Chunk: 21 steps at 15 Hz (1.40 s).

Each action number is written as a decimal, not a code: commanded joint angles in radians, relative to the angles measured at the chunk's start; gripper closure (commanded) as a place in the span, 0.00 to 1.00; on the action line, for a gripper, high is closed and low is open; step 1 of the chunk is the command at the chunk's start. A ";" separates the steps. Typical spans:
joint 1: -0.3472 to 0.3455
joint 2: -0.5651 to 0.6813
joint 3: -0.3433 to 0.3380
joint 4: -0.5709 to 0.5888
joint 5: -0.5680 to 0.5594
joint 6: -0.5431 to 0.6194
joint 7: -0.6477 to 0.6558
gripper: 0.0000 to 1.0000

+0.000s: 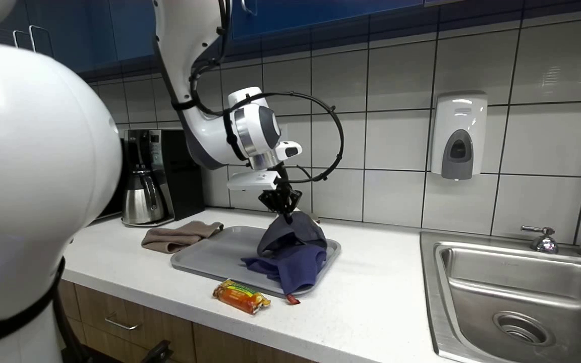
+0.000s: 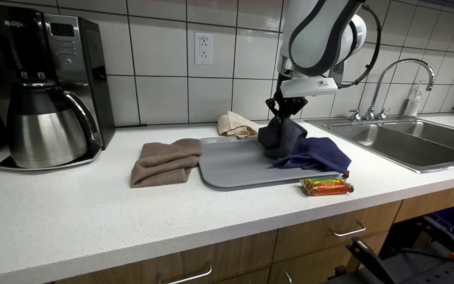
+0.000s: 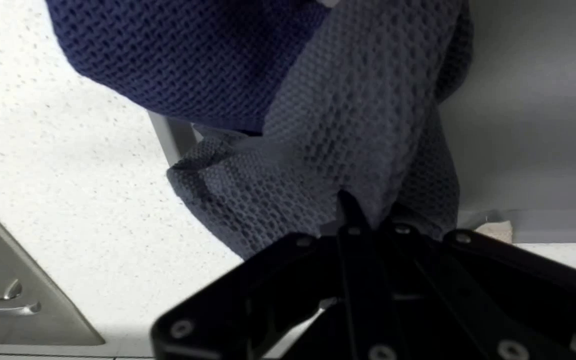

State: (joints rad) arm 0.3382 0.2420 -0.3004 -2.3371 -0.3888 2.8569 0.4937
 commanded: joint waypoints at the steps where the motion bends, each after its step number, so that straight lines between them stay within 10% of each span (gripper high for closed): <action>1: 0.010 -0.020 -0.016 -0.014 -0.024 -0.023 0.015 0.68; 10: -0.001 -0.084 -0.034 -0.046 -0.053 -0.016 -0.005 0.03; 21: -0.009 -0.044 -0.029 -0.023 -0.036 0.001 -0.004 0.00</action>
State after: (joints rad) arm 0.3293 0.1976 -0.3295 -2.3596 -0.4248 2.8575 0.4899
